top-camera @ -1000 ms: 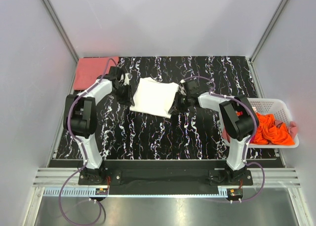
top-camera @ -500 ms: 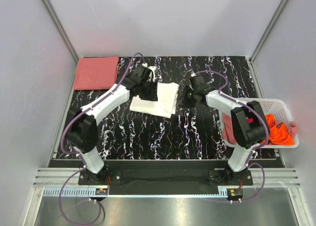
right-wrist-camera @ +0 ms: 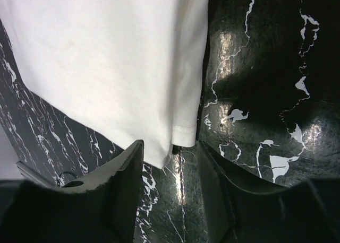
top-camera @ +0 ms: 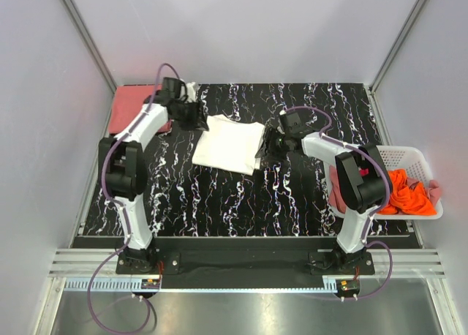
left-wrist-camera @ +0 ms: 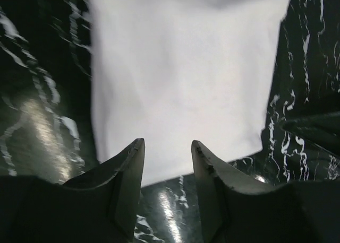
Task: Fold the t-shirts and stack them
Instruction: Fold the tshirt, then neatly place the folded tshirt to the corner
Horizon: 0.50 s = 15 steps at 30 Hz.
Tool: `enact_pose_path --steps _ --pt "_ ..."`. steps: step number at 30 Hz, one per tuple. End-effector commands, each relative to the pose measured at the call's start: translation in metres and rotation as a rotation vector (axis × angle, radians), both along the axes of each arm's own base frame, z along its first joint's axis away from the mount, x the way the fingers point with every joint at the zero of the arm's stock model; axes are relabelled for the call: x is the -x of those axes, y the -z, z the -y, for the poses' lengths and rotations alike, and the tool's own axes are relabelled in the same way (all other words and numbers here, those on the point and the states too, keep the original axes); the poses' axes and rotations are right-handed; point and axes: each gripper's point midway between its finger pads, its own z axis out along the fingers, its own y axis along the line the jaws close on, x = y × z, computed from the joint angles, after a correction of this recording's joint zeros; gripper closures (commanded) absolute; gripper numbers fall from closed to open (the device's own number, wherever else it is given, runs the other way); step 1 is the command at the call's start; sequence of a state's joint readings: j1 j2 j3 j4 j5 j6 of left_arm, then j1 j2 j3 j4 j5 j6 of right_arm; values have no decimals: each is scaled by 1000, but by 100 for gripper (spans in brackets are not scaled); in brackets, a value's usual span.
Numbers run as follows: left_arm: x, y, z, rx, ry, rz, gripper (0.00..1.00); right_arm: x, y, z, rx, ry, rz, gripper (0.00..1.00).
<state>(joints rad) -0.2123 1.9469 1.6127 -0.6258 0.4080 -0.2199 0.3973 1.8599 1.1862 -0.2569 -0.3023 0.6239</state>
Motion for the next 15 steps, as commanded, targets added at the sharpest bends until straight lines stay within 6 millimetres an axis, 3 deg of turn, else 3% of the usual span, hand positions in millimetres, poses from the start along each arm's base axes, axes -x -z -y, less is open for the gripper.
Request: enact_pose_path --steps 1,2,6,10,15 --pt "-15 -5 -8 89 130 14 49 -7 -27 -10 -43 -54 82 48" --pt "-22 5 -11 85 134 4 43 -4 -26 -9 -46 -56 76 48" --pt "-37 30 -27 -16 123 15 35 4 -39 -10 -69 -82 85 48" --pt "-57 38 -31 -13 118 27 32 7 -55 -9 -70 -87 110 48" --pt "-61 62 -25 41 125 -29 32 2 -78 -9 -86 -73 150 48"
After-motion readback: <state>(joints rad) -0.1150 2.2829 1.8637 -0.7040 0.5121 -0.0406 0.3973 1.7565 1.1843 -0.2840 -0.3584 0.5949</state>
